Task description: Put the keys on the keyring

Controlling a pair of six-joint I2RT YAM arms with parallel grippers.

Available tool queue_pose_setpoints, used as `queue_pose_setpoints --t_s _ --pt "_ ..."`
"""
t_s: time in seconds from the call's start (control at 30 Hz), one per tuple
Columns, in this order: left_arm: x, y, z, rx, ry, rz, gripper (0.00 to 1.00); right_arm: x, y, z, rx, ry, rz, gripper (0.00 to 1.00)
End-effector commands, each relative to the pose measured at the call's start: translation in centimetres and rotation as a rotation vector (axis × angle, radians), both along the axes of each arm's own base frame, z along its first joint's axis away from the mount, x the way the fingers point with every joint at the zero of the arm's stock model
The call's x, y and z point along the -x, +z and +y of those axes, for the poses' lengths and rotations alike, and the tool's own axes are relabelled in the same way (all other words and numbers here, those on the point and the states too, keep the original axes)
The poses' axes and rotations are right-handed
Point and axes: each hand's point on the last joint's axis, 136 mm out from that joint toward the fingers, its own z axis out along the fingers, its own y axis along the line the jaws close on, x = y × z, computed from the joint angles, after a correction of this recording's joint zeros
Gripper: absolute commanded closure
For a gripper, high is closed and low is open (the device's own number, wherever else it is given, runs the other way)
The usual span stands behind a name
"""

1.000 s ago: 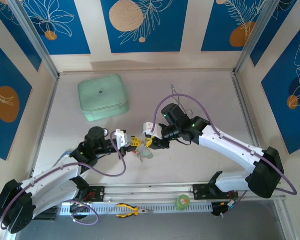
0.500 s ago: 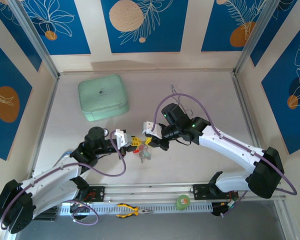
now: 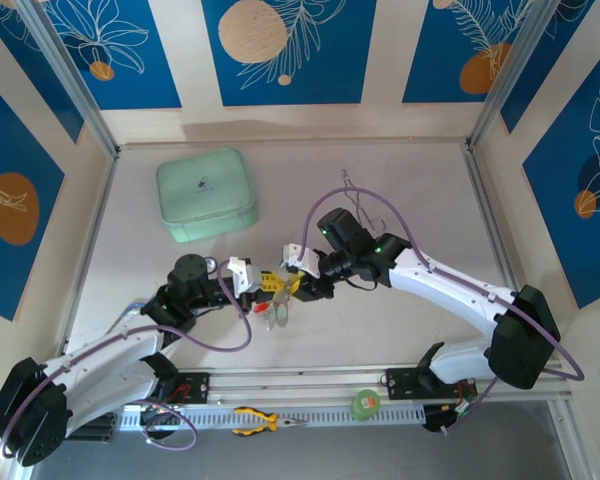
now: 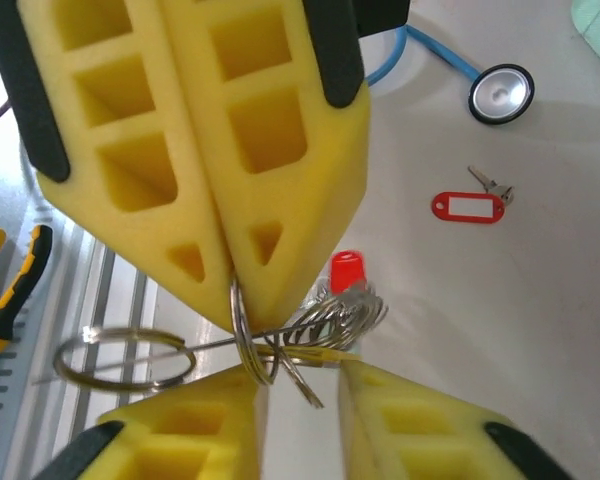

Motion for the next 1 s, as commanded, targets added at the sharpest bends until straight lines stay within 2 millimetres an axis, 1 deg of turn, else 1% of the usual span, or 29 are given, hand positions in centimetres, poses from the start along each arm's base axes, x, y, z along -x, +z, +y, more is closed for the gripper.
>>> queue_pose_setpoints --t_s 0.0,0.07,0.2,0.3,0.4,0.53,0.6,0.63,0.7,0.77,0.87,0.97 --pt "0.7 1.2 -0.1 0.043 -0.036 -0.047 1.0 0.2 1.9 -0.2 -0.079 -0.008 -0.02 0.7" --pt "0.8 0.8 0.0 0.032 -0.036 -0.041 1.0 0.2 2.6 -0.4 -0.111 -0.003 -0.061 0.7" --pt "0.8 0.8 0.0 0.035 -0.036 -0.042 1.0 0.7 2.9 -0.5 -0.133 0.023 -0.075 0.71" --pt "0.8 0.8 0.0 0.034 -0.038 -0.041 1.0 1.0 2.6 -0.5 -0.129 0.032 -0.063 0.77" --pt "0.9 0.8 0.0 0.032 -0.038 -0.04 1.0 1.0 2.5 -0.6 -0.123 0.029 -0.058 0.87" --pt "1.1 0.9 0.1 0.034 -0.043 -0.042 1.0 0.8 2.1 -0.9 -0.096 0.017 -0.068 0.91" --pt "1.2 1.1 0.0 0.044 -0.051 -0.044 1.0 0.7 2.0 -0.9 -0.09 0.013 -0.063 0.9" --pt "1.3 1.3 0.0 0.052 -0.059 -0.043 1.0 0.7 2.1 -0.7 -0.095 0.018 -0.055 0.88" --pt "1.4 1.4 -0.1 0.061 -0.067 -0.035 1.0 0.9 2.4 -0.2 -0.117 0.026 -0.035 0.79" --pt "1.2 1.5 -0.1 0.071 -0.061 -0.031 1.0 1.5 2.9 0.4 -0.152 0.047 -0.007 0.74" --pt "1.0 1.7 -0.1 0.094 -0.048 -0.022 1.0 2.0 2.9 0.8 -0.17 0.059 -0.01 0.7" --pt "0.8 2.0 -0.2 0.135 -0.041 0.005 1.0 1.8 2.5 1.3 -0.168 0.048 -0.026 0.7"
